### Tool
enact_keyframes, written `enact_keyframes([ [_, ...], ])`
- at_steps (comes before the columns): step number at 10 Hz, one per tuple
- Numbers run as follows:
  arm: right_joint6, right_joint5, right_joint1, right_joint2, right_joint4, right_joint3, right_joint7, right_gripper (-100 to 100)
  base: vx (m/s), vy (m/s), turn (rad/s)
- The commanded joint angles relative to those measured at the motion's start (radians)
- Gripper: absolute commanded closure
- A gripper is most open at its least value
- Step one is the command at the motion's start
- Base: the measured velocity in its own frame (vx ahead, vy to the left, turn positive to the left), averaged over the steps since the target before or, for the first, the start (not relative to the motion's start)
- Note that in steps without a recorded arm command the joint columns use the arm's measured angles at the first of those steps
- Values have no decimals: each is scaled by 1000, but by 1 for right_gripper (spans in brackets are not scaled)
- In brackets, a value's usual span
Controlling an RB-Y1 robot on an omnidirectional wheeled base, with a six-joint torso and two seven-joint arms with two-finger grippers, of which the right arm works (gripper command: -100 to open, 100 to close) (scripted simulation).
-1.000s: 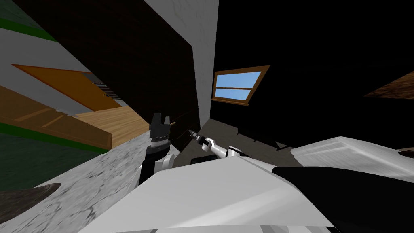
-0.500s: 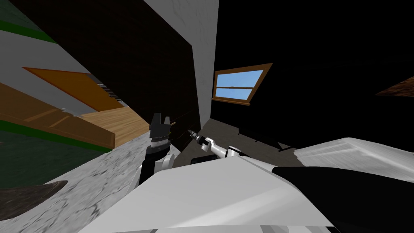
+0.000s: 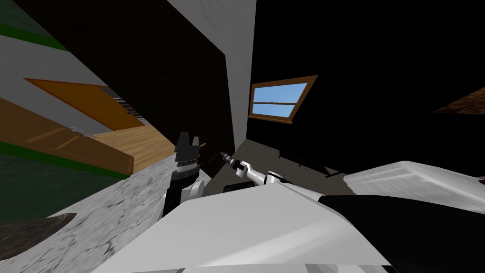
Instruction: Pull the door open
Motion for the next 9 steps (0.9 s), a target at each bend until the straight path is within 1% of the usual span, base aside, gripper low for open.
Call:
enact_keyframes([
  [1,1,0,0,-11,1,-1,1,-100,-6,-125,11],
  [3,1,1,1,-21,1,-2,2,-100,-61,-188,28],
  [8,5,3,3,-62,5,-7,10,-100,-50,-180,10],
  [9,10,3,7,-43,11,-17,23,-100,-16,45,-27],
])
